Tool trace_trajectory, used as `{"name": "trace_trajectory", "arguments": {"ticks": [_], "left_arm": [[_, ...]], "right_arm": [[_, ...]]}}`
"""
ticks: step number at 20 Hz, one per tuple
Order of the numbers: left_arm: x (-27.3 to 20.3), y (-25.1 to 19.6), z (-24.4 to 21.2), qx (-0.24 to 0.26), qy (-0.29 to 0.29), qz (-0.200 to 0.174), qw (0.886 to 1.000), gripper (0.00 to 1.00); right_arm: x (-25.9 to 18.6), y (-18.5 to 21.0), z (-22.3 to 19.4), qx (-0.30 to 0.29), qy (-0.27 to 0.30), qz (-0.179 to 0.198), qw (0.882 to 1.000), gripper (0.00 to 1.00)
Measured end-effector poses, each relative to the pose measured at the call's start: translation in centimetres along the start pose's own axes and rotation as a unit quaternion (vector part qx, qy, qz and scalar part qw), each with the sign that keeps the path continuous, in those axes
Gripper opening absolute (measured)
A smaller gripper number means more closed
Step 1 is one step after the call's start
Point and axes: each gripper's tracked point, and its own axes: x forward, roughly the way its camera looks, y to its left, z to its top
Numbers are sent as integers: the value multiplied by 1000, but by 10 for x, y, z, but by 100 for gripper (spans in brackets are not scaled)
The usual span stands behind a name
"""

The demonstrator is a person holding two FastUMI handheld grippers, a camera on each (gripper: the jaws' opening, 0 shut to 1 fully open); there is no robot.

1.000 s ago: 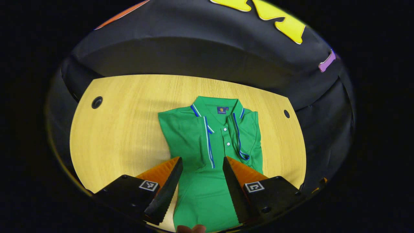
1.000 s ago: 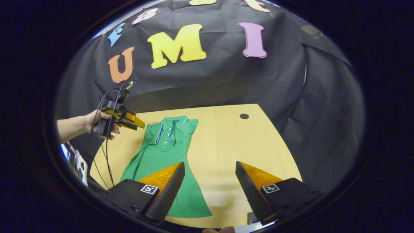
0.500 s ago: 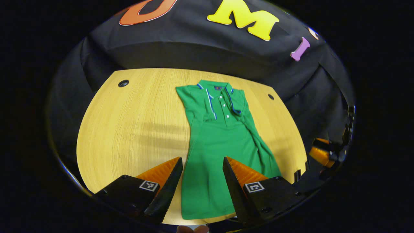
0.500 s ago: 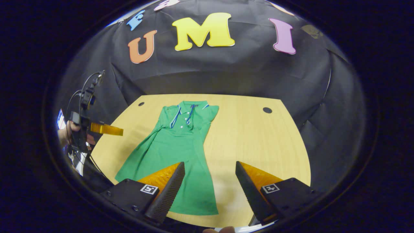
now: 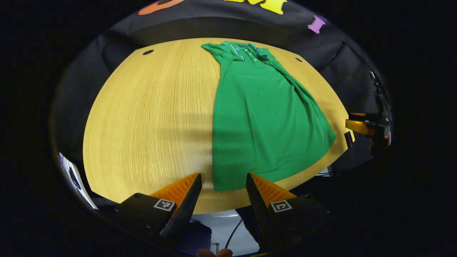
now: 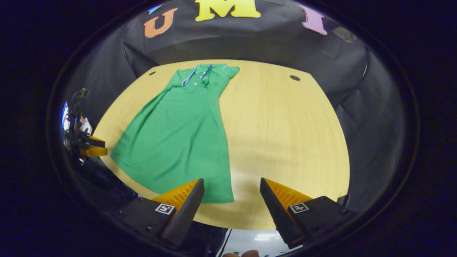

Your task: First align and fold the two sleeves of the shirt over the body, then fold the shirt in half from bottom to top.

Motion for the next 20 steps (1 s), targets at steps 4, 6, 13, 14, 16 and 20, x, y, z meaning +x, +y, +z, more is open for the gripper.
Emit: {"name": "trace_trajectory", "arguments": {"ticks": [4, 6, 13, 14, 16, 20], "left_arm": [[15, 5, -4, -35, 19, -2, 999, 82], [21, 4, -5, -39, 32, 1, 999, 82], [27, 2, -14, -19, 73, 42, 996, 81], [28, 1, -16, -9, 85, 57, 995, 80], [29, -6, -19, 23, 101, 74, 992, 80], [29, -8, -21, -9, 108, 78, 991, 74]], "right_arm": [[23, 6, -17, -20, 30, -8, 999, 99], [33, 7, -19, -27, 39, -16, 999, 94], [47, 15, -32, -22, 62, -10, 998, 95], [47, 16, -33, -12, 67, -6, 998, 96], [50, 17, -38, 6, 74, -1, 997, 93], [45, 27, -38, -16, 87, 13, 996, 42]]}}
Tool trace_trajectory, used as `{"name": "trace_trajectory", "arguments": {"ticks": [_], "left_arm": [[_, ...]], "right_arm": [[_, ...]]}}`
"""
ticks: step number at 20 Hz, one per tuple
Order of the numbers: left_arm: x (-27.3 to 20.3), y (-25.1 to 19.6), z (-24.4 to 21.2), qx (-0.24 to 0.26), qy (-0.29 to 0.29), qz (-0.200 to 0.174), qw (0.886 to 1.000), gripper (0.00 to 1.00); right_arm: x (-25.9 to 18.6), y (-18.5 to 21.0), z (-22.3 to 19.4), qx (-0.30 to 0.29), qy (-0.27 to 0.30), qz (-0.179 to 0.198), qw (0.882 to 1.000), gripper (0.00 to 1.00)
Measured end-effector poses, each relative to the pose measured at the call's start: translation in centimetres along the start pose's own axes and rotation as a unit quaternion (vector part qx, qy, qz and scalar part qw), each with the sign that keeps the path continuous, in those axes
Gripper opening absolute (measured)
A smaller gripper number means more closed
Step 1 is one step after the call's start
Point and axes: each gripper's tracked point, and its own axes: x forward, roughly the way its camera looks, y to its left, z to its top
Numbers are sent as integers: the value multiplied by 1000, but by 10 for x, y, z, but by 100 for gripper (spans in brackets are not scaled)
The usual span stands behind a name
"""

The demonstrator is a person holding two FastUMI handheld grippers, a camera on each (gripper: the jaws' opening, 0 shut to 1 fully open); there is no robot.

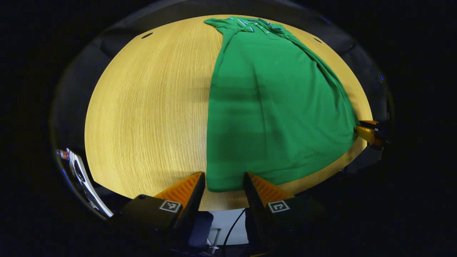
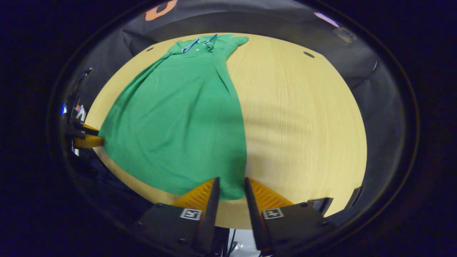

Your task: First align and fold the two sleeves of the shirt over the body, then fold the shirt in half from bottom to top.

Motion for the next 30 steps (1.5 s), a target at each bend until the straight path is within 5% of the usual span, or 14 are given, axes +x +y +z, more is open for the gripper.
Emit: {"name": "trace_trajectory", "arguments": {"ticks": [1, 2, 4, 5, 6, 9, 15, 24, 30], "left_arm": [[0, 0, 1, -2, 1, -5, 1000, 70], [1, -4, 3, -21, -4, -23, 1000, 49], [0, -7, 6, -67, -7, -50, 996, 7], [0, -9, 4, -79, -6, -68, 995, 6], [1, -11, 3, -97, 0, -87, 992, 5], [-3, -18, -4, -129, 10, -122, 984, 4], [-40, -30, 10, -95, -23, -157, 983, 4], [-103, -19, 105, -53, -142, -163, 975, 4], [-139, 9, 185, -10, -231, -109, 967, 4]], "right_arm": [[1, 4, 1, -4, -1, 4, 1000, 21], [-1, 4, 2, -8, 2, 4, 1000, 1], [-1, 3, 2, 1, 12, 9, 1000, 7], [-1, 2, 2, 12, 14, 13, 1000, 0], [2, 2, -4, 23, 11, 17, 1000, 7], [-2, 4, 1, 32, 16, 27, 999, 2], [-37, 7, 19, 43, -8, 65, 997, 2], [-95, -7, 105, 96, -63, 128, 985, 2], [-129, -27, 206, 144, -125, 155, 969, 0]]}}
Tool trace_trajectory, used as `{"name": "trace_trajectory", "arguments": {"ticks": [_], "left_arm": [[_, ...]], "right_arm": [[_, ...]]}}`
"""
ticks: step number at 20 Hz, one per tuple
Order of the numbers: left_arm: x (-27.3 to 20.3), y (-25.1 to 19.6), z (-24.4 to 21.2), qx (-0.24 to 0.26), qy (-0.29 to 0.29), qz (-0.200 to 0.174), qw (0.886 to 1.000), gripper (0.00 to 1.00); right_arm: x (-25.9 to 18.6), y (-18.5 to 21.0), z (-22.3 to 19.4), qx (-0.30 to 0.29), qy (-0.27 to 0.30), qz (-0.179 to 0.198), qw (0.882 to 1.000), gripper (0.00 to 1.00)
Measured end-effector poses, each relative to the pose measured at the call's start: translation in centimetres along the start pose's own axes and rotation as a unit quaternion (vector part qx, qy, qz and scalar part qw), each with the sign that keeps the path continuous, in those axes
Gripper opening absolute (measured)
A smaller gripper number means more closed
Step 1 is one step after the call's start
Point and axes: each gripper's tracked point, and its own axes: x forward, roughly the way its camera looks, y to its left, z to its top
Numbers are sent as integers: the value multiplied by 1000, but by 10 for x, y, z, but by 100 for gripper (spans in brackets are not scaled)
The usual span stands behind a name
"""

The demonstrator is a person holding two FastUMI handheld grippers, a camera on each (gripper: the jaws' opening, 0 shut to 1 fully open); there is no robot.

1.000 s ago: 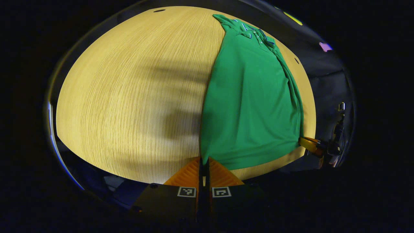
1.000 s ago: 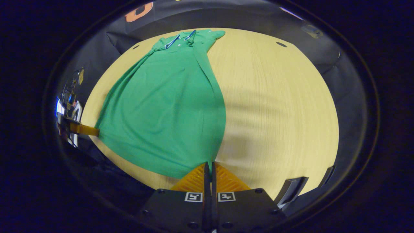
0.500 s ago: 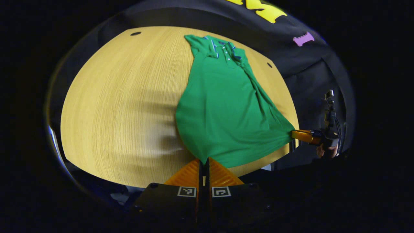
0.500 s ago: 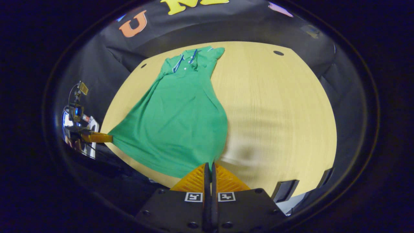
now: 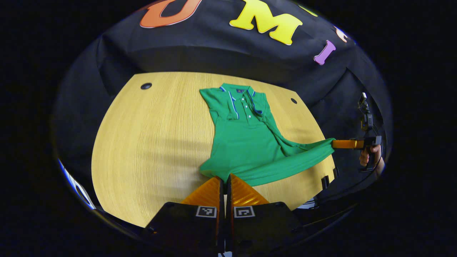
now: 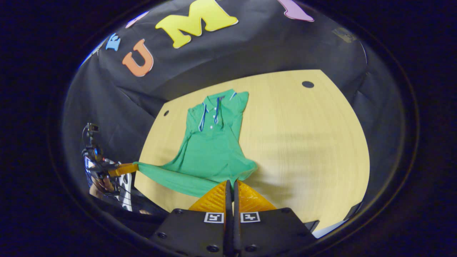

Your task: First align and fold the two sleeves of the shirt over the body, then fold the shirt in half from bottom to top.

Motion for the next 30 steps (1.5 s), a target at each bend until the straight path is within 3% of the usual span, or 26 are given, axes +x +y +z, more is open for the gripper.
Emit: {"name": "trace_trajectory", "arguments": {"ticks": [9, 14, 16, 19, 20, 27, 30], "left_arm": [[53, 27, 162, 34, -116, 25, 992, 4], [99, 49, 233, 1, -168, 39, 985, 4], [124, 60, 243, -7, -175, 51, 983, 4], [171, 82, 245, -14, -173, 74, 982, 4], [185, 89, 246, -25, -174, 82, 981, 4], [277, 121, 232, -80, -168, 100, 978, 4], [300, 122, 220, -69, -150, 110, 980, 7]], "right_arm": [[51, 15, 147, -78, -92, -37, 992, 2], [89, 11, 221, -105, -161, -62, 979, 2], [116, 15, 239, -122, -180, -67, 974, 0], [160, 9, 256, -132, -185, -69, 971, 6], [177, 4, 258, -131, -181, -72, 972, 2], [277, -45, 247, -130, -139, -104, 976, 2], [305, -56, 248, -144, -139, -121, 972, 2]]}}
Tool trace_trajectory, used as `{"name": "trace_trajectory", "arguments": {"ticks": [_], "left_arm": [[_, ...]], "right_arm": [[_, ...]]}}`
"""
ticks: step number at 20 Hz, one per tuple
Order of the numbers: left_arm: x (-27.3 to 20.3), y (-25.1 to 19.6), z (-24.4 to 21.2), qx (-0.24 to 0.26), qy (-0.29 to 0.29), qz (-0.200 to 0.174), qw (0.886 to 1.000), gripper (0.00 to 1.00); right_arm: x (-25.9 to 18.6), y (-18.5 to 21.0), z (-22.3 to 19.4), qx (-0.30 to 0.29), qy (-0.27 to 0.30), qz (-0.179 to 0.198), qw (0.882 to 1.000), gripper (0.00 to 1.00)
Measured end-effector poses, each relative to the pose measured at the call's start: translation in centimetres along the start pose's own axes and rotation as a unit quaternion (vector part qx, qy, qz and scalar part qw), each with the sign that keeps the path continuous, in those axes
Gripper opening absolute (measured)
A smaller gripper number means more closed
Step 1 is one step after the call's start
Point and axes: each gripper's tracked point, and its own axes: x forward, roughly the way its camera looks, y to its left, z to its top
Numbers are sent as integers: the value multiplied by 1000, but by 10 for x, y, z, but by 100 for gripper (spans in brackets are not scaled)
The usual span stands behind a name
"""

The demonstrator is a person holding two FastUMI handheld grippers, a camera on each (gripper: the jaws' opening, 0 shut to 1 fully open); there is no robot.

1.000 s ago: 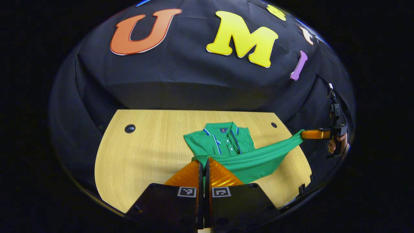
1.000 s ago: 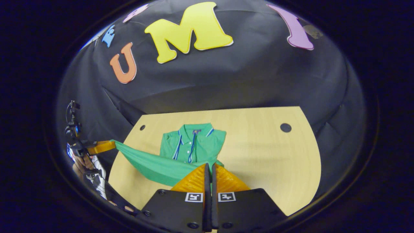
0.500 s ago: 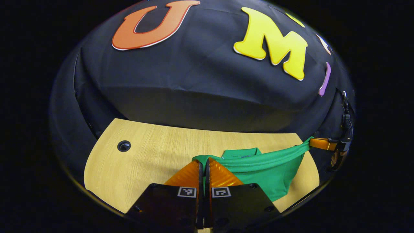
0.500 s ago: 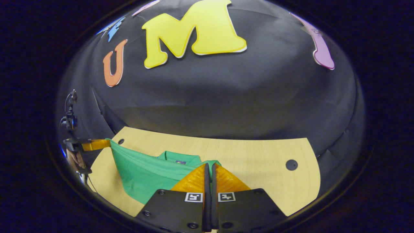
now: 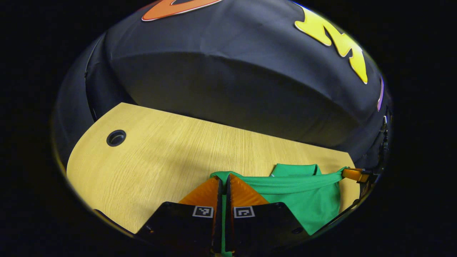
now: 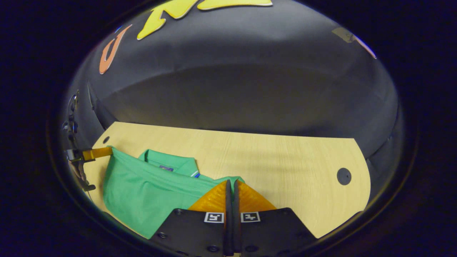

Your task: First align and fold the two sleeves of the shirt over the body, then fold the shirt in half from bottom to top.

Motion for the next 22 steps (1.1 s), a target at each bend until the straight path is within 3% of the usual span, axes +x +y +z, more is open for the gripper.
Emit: {"name": "trace_trajectory", "arguments": {"ticks": [3, 5, 6, 8, 9, 10, 11, 13, 14, 15, 19, 22], "left_arm": [[5, 0, -6, 36, 15, 15, 999, 10], [7, -1, -5, 59, 5, 29, 998, 15], [5, -7, -4, 56, 2, 26, 998, 34], [-13, -13, 11, 52, -18, 32, 998, 55], [-25, -15, 20, 52, -31, 34, 998, 75], [-38, -17, 31, 52, -46, 37, 997, 77], [-52, -21, 42, 54, -65, 37, 996, 78], [-85, -34, 61, 61, -94, 33, 993, 77], [-108, -44, 73, 62, -111, 27, 991, 89], [-133, -55, 85, 60, -129, 17, 990, 77], [-244, -90, 116, 72, -195, -20, 978, 77], [-322, -110, 129, 77, -250, -24, 965, 90]], "right_arm": [[16, -1, -11, -20, 9, -15, 1000, 2], [14, 5, -12, -12, 12, -12, 1000, 8], [8, 10, -9, -5, 9, -4, 1000, 4], [-10, 14, 3, 2, -10, 0, 1000, 48], [-20, 12, 8, 9, -24, -8, 1000, 70], [-37, 12, 18, 15, -42, -18, 999, 92], [-56, 11, 28, 19, -59, -27, 998, 99], [-100, 24, 48, 21, -92, -35, 995, 100], [-126, 26, 61, 21, -111, -40, 993, 99], [-152, 31, 72, 20, -130, -44, 990, 99], [-269, 52, 100, 17, -206, -46, 977, 99], [-347, 68, 101, 6, -262, -50, 964, 99]]}}
